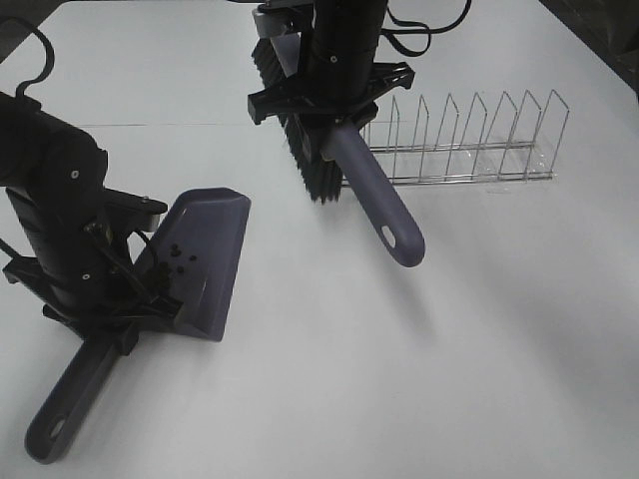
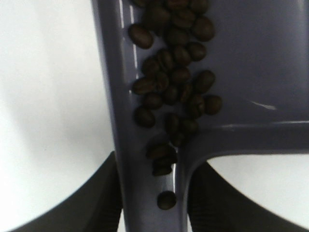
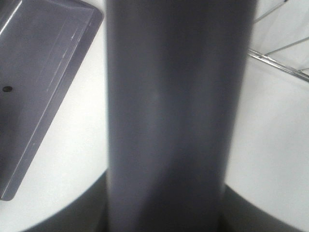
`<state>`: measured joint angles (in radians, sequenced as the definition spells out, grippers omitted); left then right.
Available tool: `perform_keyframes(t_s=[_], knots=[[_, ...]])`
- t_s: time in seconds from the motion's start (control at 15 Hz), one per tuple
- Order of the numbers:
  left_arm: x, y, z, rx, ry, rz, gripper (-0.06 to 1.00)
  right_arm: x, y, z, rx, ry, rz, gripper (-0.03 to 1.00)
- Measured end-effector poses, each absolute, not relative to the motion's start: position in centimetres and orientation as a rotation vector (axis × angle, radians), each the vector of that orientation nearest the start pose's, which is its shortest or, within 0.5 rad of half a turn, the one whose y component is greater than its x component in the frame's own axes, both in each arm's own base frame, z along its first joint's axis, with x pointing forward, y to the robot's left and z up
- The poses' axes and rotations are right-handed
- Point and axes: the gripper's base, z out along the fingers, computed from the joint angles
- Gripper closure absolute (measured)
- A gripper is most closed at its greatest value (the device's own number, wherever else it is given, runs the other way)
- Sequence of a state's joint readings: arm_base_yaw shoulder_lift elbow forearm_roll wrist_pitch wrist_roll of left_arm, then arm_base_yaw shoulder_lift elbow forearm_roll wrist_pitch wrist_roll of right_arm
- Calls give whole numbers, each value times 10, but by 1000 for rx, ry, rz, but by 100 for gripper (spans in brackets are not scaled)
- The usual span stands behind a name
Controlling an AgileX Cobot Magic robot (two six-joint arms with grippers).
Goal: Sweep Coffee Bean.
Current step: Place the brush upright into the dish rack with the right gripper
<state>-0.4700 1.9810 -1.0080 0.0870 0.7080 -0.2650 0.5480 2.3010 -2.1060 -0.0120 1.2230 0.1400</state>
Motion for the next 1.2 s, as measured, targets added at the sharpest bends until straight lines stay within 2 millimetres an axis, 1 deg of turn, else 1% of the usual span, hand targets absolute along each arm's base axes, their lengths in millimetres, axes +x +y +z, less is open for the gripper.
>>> perform_keyframes(t_s=[0.13, 0.27, 0.33, 0.4, 0.47, 0.53, 0.67, 0.8, 0.93, 1.13, 1.2], knots=[[289, -141, 95, 424, 3113, 94, 59, 413, 250, 222, -599, 2849, 97, 68], [289, -141, 95, 423, 3113, 93, 59, 398, 238, 223, -630, 2886, 54, 68], [289, -141, 95, 422, 3114, 92, 59, 388, 228, 218, -633, 2928, 24, 68], [289, -141, 95, 421, 3114, 91, 59, 384, 222, 217, -629, 2947, 15, 68], [289, -141, 95, 420, 3115, 90, 59, 377, 208, 206, -612, 3006, -15, 68], [289, -141, 95, 417, 3116, 88, 59, 372, 190, 197, -574, 3066, -45, 68], [289, -142, 95, 416, 3116, 87, 59, 369, 154, 183, -481, 3160, -84, 68], [289, -142, 95, 412, 3118, 84, 59, 372, 129, 175, -418, 3206, -100, 68], [288, -142, 95, 395, 3128, 73, 59, 377, 115, 176, -379, 3210, -94, 68], [287, -143, 95, 367, 3145, 55, 59, 384, 89, 176, -296, 3223, -88, 68], [287, -144, 95, 363, 3147, 51, 59, 384, 85, 176, -283, 3224, -87, 68]])
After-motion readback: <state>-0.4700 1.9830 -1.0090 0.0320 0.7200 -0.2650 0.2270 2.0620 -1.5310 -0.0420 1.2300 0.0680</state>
